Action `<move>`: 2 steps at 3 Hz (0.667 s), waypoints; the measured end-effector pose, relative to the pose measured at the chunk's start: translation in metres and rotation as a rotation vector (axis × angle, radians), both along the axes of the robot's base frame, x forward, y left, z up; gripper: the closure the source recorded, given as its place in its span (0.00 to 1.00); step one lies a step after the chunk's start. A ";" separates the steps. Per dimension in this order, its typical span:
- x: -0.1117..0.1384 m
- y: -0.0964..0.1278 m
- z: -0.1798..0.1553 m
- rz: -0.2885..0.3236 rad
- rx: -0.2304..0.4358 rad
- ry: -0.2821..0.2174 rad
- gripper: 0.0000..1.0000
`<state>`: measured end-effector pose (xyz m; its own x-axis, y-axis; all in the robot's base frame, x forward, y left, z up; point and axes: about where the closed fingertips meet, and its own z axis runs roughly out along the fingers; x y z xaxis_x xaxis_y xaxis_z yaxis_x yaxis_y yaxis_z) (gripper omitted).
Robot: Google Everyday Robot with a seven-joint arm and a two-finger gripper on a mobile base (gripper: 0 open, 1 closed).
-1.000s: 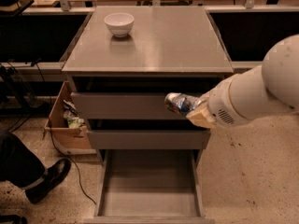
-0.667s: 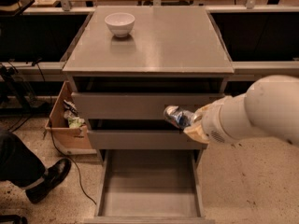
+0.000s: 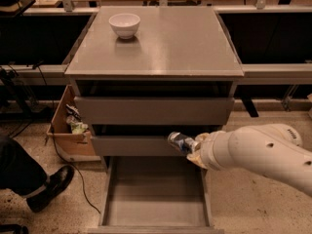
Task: Place redbull can into bottom drawer
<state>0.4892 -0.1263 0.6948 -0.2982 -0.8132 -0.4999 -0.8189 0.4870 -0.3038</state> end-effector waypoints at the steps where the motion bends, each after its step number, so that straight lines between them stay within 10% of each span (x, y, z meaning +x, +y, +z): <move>1: 0.010 -0.011 -0.053 0.012 -0.050 0.028 1.00; 2: 0.010 -0.011 -0.053 0.012 -0.050 0.028 1.00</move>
Offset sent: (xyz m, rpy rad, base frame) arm 0.0078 -0.0083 -0.0464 -0.0365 0.0256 0.0114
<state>0.4995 -0.1375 0.6419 -0.3014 -0.8403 -0.4507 -0.8329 0.4621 -0.3045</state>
